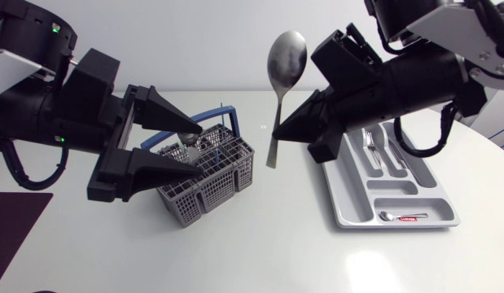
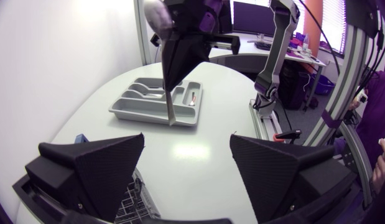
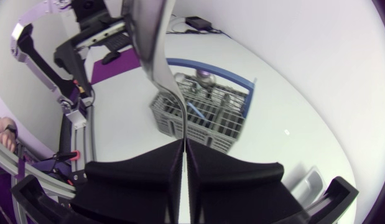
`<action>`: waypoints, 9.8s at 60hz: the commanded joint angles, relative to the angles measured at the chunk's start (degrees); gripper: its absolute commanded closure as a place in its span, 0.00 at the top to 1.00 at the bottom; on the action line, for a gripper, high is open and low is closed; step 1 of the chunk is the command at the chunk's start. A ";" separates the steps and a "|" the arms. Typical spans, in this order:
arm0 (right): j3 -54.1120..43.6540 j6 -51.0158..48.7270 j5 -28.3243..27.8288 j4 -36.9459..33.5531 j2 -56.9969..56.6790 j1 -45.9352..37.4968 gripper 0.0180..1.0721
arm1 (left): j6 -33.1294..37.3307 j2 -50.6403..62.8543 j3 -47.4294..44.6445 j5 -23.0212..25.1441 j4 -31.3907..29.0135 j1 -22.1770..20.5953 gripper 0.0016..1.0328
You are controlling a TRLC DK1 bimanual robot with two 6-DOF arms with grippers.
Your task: Unload the cutlery basket into the drawer organizer.
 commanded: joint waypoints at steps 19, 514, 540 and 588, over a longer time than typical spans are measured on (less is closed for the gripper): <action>8.03 1.12 15.16 -5.86 14.31 -12.43 0.05 | -7.29 -4.10 -5.21 -13.23 7.24 -3.42 0.96; -19.22 -0.55 21.13 20.59 7.20 2.87 0.93 | 48.87 12.51 11.66 -6.20 -19.48 3.96 0.03; -20.10 -0.81 21.05 20.50 7.28 2.96 0.93 | 52.74 14.27 16.76 -12.44 -23.34 1.50 0.03; -19.92 0.33 20.96 19.89 5.00 6.56 0.93 | 50.37 8.56 19.66 -12.44 -26.33 1.76 0.03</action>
